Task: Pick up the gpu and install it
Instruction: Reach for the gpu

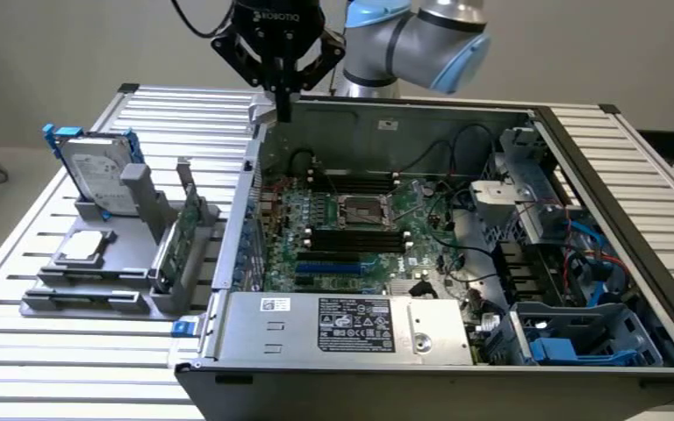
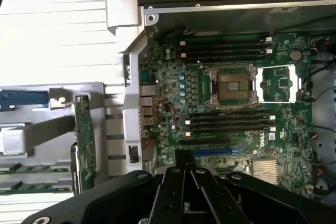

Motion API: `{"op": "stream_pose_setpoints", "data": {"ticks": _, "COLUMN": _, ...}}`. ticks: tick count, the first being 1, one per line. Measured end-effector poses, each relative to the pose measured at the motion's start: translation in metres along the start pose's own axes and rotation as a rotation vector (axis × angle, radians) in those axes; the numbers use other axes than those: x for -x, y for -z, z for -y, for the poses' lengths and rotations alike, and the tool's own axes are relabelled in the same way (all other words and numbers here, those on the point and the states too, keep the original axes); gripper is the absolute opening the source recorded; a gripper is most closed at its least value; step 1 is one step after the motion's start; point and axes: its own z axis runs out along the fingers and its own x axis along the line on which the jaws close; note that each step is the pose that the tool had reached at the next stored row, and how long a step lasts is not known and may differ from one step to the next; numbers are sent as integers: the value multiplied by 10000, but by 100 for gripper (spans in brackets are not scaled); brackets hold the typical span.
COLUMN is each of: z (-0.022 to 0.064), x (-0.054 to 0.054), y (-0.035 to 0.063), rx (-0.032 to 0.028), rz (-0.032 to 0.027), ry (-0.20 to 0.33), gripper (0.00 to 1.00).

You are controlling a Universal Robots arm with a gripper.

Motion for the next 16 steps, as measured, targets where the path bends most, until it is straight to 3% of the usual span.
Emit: {"op": "stream_pose_setpoints", "data": {"ticks": 16, "z": -1, "x": -728, "y": -68, "rx": -20, "rz": -283, "ry": -14, "gripper": 11}}
